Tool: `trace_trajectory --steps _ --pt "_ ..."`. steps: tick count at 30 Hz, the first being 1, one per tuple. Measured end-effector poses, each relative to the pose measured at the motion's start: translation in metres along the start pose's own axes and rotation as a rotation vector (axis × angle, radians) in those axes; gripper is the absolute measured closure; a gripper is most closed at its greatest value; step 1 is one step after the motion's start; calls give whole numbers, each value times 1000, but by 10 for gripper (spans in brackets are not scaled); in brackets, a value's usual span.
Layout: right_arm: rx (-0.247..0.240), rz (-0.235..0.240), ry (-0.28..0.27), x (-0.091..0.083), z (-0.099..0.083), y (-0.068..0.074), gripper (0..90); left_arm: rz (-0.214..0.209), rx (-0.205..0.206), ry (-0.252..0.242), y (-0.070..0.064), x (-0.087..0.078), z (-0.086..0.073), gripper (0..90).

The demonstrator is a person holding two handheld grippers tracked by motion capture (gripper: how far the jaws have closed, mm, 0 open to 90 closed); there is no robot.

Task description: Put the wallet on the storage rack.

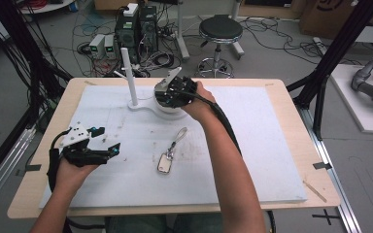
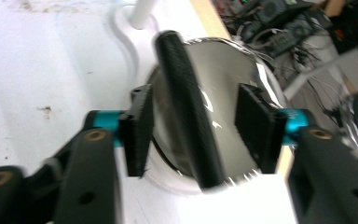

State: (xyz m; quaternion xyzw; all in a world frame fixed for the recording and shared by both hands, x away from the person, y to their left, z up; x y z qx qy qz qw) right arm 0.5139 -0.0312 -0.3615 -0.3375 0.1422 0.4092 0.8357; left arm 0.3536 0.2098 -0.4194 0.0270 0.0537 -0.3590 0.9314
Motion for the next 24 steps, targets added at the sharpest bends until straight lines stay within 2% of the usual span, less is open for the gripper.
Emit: trace_trajectory --steps 3,7,9,11,16,19,24 --pt "22 -32 -58 -22 -2 -6 434 -1 1 -2 -1 0 0 159" --pt "54 -64 -93 -52 -12 -10 407 -3 2 -1 -4 2 1 159" --pt "74 -57 -148 -69 -17 -8 402 -10 9 0 -6 3 2 159" --pt "96 -51 -165 -85 -26 -5 382 -14 15 0 -7 4 3 159" --pt "145 -71 -220 -122 -52 3 355 -22 16 -5 -11 7 5 159" --pt "159 -82 -240 -139 -67 8 347 -25 14 -7 -13 7 5 159" --pt "221 -114 -264 -158 -97 15 320 -22 14 -5 -13 6 5 159"
Point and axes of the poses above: each handheld gripper's, and its own axes: x roughly forward along the jaws, z roughly out of its top, y roughly to its left, the point moved 7 cm from there along x, roughly forward along the jaws, and after that the axes turned 15 degrees about -y, right-handed, at the moved point
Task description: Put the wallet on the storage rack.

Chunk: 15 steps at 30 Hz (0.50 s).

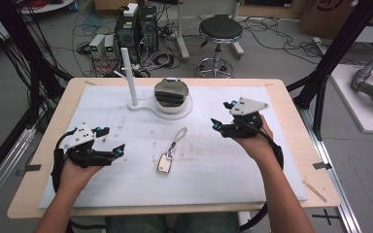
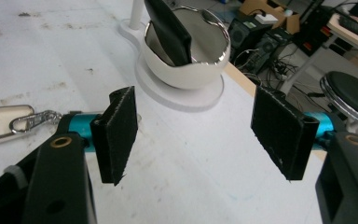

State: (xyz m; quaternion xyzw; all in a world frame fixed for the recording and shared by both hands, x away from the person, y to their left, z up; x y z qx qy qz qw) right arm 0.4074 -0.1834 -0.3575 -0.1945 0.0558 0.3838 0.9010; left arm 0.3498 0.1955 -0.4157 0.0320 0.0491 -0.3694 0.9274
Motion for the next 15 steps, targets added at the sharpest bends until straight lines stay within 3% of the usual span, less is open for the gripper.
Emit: trace_trajectory --steps 3,10,13,15 --pt "41 -30 -19 -15 -17 -1 299 0 0 2 0 0 -1 159" --pt "92 -70 -56 -29 -41 1 269 -11 1 6 1 3 -3 159" --pt "158 -94 -75 -34 -54 4 242 -14 1 5 2 5 -4 159" --pt "176 -107 -78 -36 -63 5 231 -18 7 8 4 6 -5 159"
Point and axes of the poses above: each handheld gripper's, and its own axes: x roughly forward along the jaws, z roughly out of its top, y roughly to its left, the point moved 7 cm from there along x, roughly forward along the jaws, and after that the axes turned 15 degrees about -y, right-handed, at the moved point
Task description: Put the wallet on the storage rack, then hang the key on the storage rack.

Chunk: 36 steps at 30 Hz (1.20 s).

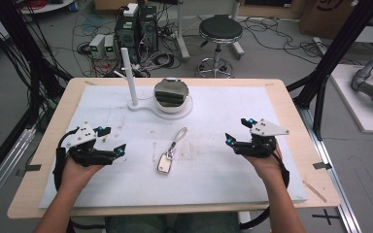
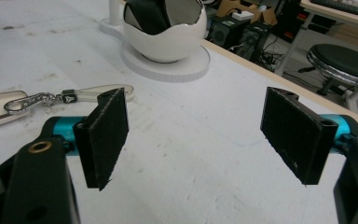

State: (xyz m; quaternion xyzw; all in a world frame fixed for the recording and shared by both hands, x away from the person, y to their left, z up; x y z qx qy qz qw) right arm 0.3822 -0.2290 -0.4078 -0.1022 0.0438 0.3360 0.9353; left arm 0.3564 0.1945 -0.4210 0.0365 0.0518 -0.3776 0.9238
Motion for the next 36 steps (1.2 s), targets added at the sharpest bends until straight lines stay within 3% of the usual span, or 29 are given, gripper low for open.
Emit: trace_trajectory --steps 2,6,16,36 --pt "13 0 26 0 -7 -1 218 -3 0 2 0 2 -1 159" --pt "11 -6 22 0 -10 -1 213 -8 0 4 2 2 -3 159" --pt "-18 -15 33 4 -11 1 204 -1 -1 -15 6 -3 1 159" --pt "-24 -13 28 6 -9 2 204 -11 0 -16 3 0 3 159"
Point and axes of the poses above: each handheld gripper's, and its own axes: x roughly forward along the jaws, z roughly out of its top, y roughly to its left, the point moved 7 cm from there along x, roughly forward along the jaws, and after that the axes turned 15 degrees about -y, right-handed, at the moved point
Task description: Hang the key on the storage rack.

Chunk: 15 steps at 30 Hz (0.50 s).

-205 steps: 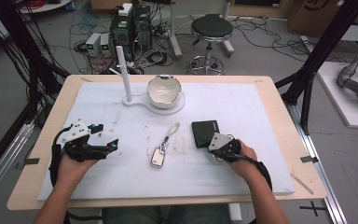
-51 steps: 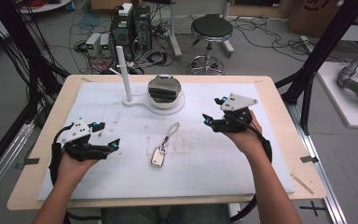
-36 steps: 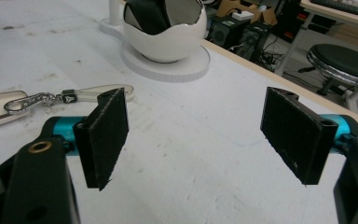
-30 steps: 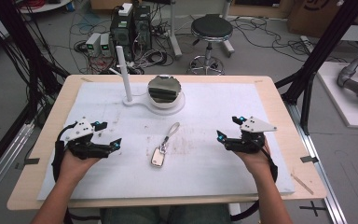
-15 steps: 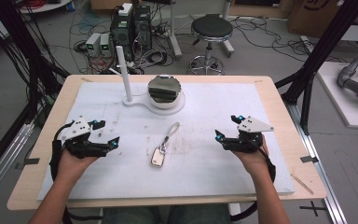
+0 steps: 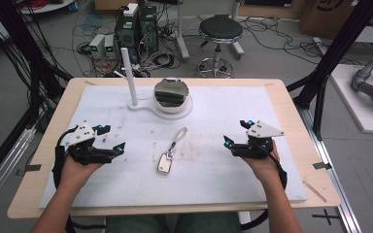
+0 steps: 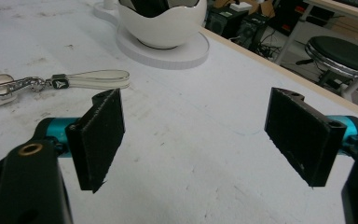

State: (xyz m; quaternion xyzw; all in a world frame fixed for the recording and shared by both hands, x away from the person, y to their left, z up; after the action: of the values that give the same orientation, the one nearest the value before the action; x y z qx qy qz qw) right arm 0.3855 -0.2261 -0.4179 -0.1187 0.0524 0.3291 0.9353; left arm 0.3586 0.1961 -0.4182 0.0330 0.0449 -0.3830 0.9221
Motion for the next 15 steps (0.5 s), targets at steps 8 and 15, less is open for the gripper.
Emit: trace_trajectory --steps 8,15 --pt "-5 -5 9 0 0 0 204 3 -19 -7 -3 1 2 159" --pt "-4 -7 -7 -3 3 -2 204 -25 -25 -6 -20 23 8 159"
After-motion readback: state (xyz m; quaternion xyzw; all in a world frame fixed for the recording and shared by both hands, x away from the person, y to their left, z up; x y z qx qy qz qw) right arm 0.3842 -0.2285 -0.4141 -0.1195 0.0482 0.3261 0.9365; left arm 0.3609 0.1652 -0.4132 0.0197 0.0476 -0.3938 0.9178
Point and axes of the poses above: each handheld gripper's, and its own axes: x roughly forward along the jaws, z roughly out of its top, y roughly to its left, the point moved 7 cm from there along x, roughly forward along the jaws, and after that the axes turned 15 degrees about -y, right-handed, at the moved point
